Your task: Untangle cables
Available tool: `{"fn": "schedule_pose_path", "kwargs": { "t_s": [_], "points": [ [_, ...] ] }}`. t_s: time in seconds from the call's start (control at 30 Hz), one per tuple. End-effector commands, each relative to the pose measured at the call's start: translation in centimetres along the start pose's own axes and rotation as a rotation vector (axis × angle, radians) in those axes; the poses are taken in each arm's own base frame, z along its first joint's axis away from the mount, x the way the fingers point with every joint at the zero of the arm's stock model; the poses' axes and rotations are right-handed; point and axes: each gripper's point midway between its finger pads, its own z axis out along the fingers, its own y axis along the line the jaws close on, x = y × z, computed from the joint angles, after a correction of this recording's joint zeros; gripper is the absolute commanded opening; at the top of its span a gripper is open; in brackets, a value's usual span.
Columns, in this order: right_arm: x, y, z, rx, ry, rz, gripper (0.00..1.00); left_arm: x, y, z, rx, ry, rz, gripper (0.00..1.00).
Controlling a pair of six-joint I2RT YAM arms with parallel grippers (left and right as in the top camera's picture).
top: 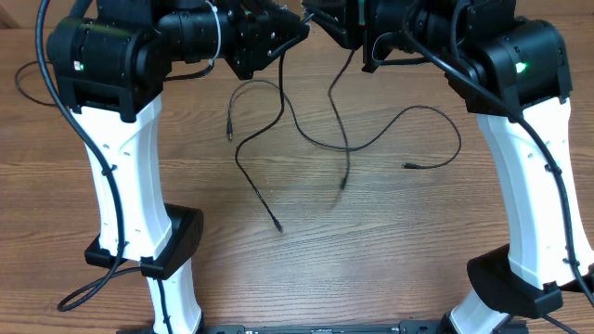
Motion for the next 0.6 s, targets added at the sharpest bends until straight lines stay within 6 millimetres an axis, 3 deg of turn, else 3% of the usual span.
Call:
{"fn": "schedule_pose_path", "kwargs": {
  "t_s": [0.0,0.2,0.27,0.37,0.4,0.5,0.57],
  "points": [
    [1.5,0.9,-1.3,-0.031,0.014,-0.041,0.04,0.0,-0.1,0.4,0.02,0.0,0.001,0.07],
    [1.3,0.9,-1.3,-0.03,0.005,-0.055,0.06,-0.1,-0.1,0.4,0.02,-0.003,-0.006,0.04],
    [0.1,0.8,-1.4,-0.028,-0.059,-0.104,0.14,-0.5,0.1,0.4,0.01,-0.015,-0.041,0.04],
    [-2.4,0.4,-2.0,-0.001,-0.179,-0.193,0.19,-1.0,1.1,0.0,-0.023,-0.04,-0.117,0.04],
    [-3.3,0.1,-2.3,0.017,-0.216,-0.203,0.26,-1.1,1.8,-0.2,-0.055,-0.047,-0.16,0.04],
    [-6.0,-1.4,-3.6,0.079,-0.324,-0.159,0.65,-0.9,4.5,-1.0,-0.185,-0.06,-0.289,0.04],
    [-7.9,-2.3,-4.7,0.116,-0.399,-0.126,0.82,-0.4,6.4,-1.7,-0.284,-0.067,-0.38,0.04]
  ]
}}
